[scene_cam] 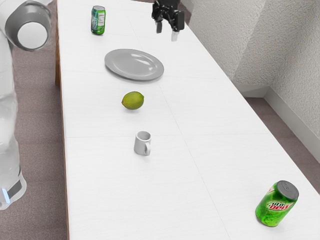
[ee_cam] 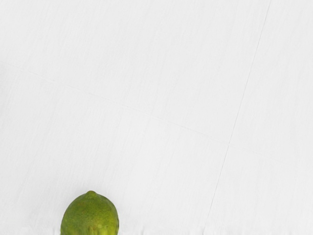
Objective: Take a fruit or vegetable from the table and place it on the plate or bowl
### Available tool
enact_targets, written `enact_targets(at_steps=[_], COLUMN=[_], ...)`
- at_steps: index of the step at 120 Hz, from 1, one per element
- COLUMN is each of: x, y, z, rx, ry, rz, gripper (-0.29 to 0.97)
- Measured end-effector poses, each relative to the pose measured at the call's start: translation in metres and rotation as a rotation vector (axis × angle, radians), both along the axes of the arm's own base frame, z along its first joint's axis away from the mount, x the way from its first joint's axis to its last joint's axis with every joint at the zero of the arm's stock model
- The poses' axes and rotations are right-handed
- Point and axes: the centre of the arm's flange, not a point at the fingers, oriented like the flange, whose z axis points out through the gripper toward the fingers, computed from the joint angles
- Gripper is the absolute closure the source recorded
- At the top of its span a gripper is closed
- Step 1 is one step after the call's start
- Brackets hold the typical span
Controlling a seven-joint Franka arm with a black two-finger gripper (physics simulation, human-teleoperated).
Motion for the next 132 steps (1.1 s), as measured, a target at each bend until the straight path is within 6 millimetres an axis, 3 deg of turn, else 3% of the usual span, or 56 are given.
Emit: enact_targets(at_steps=[8, 15, 21, 27, 39, 60, 79, 92, 118, 132], x=[-0.008, -0.011, -0.012, -0.012, -0.012, -0.031, -0.071, -0.076, -0.075, -0.066], y=[-0.03, -0.037, -0.035, -0.034, -0.027, 0.015, 0.027, 0.042, 0.047, 0.031], z=[-0.059, -0.107, -0.135, -0.149, -0.164, -0.185, -0.18, -0.187, -0.199, -0.211], rx=[0.005, 0.016, 0.025, 0.034, 0.054, 0.049, 0.073, 0.09, 0.094, 0.061], ry=[0.117, 0.194, 0.232, 0.243, 0.25, 0.27, 0.234, 0.213, 0.19, 0.194], rz=[-0.046, -0.047, -0.028, -0.01, 0.014, 0.07, 0.044, 0.043, 0.016, -0.017], gripper=[0.0, 0.0, 0.0, 0.0, 0.0, 0.0, 0.0, 0.0, 0.0, 0.0])
